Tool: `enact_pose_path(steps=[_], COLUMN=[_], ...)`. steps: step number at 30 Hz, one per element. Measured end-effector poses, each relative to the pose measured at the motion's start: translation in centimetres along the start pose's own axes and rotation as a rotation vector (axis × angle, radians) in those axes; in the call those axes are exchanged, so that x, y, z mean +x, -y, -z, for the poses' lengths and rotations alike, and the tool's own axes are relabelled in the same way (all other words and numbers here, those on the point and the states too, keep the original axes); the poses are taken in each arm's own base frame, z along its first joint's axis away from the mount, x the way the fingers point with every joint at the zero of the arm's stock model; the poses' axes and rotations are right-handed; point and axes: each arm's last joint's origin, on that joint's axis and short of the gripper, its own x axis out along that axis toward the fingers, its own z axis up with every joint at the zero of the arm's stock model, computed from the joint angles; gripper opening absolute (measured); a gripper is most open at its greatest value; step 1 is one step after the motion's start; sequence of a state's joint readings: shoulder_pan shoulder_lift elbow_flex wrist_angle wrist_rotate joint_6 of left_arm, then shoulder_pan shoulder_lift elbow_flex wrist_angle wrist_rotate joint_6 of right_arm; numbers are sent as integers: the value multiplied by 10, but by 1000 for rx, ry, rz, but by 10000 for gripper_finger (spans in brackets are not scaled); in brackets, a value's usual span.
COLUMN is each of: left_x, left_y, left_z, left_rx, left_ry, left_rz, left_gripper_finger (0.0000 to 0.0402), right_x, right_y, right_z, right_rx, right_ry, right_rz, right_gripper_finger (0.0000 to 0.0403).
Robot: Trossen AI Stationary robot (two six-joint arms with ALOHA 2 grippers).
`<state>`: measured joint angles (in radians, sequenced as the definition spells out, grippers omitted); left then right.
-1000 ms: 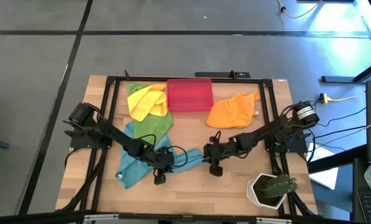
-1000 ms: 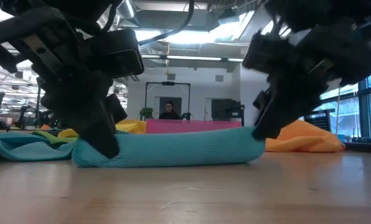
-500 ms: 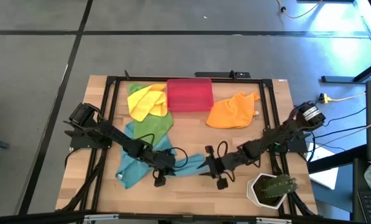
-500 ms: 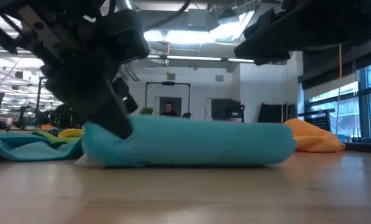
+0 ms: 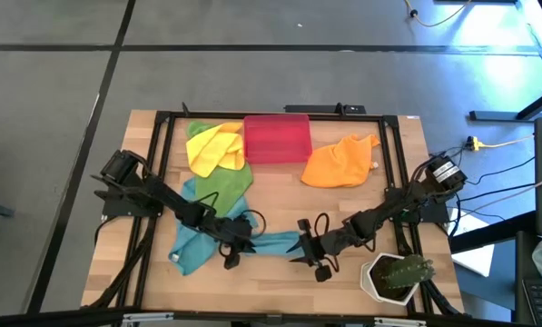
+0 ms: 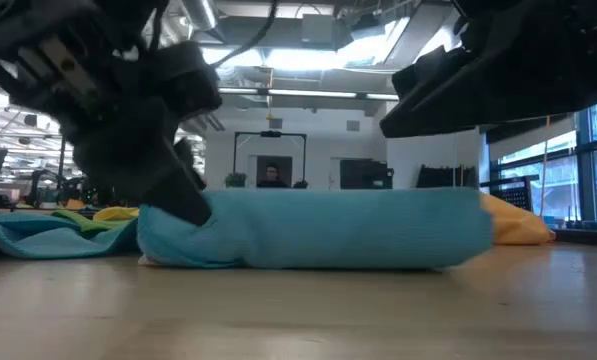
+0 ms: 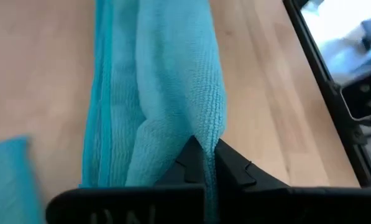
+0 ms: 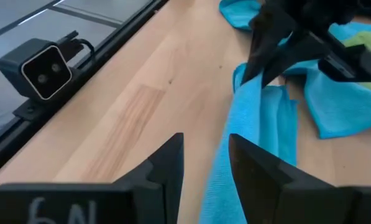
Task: Roll microfiber towels into tight, uniform cylinder then place into a basket
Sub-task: Roll the right blue microfiber towel
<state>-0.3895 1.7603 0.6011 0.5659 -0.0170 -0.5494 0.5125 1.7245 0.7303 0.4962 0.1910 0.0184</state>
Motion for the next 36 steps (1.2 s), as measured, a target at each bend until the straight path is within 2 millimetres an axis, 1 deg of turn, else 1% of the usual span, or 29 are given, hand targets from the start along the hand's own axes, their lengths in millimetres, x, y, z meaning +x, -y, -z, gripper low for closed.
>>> enact_pose_path(steps=[2,6,11,14,17,19,23,26,30,34,36], left_x=[-4,-9,-10,-10,-10,-9,-4,1,5,5,5], left_y=[-7,-16,-20,-22,-22,-21,-13,-11,-9,-9,-9], left_z=[6,12,10,9,8,6,0,1,1,2,2], left_rx=[-49,-128,-176,-194,-226,-243,-255,-250,-245,-248,-247], left_ry=[28,56,65,70,81,95,65,11,1,-5,-5], left_rz=[7,10,-1,-5,1,13,21,4,19,16,18], left_gripper_finger=[0,0,0,0,0,0,0,0,0,0,0], right_x=[0,1,2,5,13,21,39,50,61,68,69], right_y=[1,6,12,17,19,19,17,18,20,23,28], right_z=[-1,-3,-5,-1,5,7,6,2,1,-2,-1], right_rx=[4,13,22,6,8,7,0,-10,-22,-4,7], right_ry=[12,29,44,30,11,-8,-65,-122,-184,-175,-179], right_rz=[3,15,57,109,111,55,30,104,210,258,269], right_gripper_finger=[129,129,129,129,124,115,90,75,60,53,53])
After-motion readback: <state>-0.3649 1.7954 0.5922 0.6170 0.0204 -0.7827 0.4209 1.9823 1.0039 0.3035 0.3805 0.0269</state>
